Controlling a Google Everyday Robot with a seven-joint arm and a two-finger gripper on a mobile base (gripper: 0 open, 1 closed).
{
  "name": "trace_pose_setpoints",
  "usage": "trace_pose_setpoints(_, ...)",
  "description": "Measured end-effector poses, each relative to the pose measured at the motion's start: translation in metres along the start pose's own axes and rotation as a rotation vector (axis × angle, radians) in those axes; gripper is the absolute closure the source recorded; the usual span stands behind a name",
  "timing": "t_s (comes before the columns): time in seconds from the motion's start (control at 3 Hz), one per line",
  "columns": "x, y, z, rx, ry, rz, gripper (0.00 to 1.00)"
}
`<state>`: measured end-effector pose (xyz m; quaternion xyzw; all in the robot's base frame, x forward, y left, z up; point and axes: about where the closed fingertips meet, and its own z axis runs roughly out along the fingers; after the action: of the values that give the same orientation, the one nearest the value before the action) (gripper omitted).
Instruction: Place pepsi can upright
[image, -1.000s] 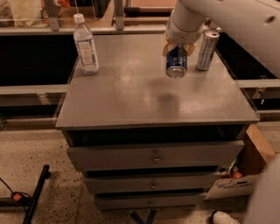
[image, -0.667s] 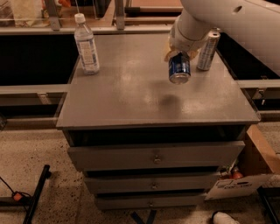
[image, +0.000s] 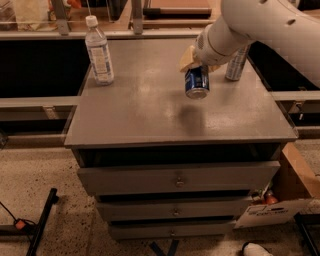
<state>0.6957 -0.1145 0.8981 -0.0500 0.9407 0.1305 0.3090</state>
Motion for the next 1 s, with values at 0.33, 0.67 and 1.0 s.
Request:
trace_pose_setpoints(0.33, -0.0085, 0.0017, -0.0187, -0.104, -0.094, -0.002, 1.0)
trace_pose_setpoints(0.67, -0.008, 0.0031, -0.0168, -0.11, -0.09, -0.002, 1.0)
trace_pose_setpoints(1.0, -0.0088, 0.0021, -0.0158, -0.158, -0.109, -0.028, 1.0)
